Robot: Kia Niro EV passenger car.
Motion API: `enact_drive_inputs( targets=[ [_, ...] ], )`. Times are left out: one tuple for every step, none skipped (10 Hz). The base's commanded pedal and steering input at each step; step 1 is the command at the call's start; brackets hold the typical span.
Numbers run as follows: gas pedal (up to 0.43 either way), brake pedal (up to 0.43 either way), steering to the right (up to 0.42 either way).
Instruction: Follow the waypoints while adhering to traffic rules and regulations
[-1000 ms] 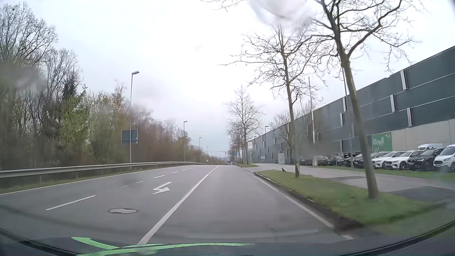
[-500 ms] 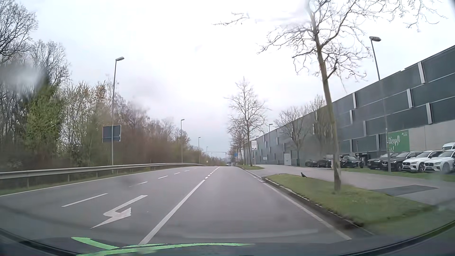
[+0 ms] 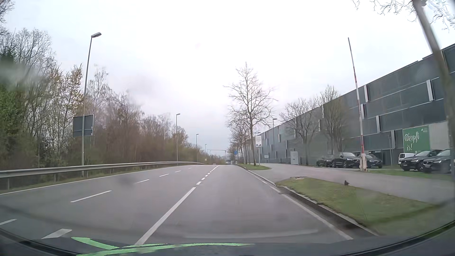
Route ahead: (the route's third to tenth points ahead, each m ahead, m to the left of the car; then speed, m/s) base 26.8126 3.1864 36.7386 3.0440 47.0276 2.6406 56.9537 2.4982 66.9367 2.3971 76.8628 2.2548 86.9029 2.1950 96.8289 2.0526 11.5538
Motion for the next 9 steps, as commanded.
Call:
enact_drive_inputs(
  targets=[
    [0.421,0.000,0.003],
    [0.409,0.000,0.002],
    [0.409,0.000,0.000],
    [0.409,0.000,0.000],
    [0.409,0.000,0.000],
    [0.398,0.000,0.000],
    [0.378,0.000,-0.003],
    [0.378,0.000,-0.006],
    [0.378,0.000,-0.006]
  ],
)
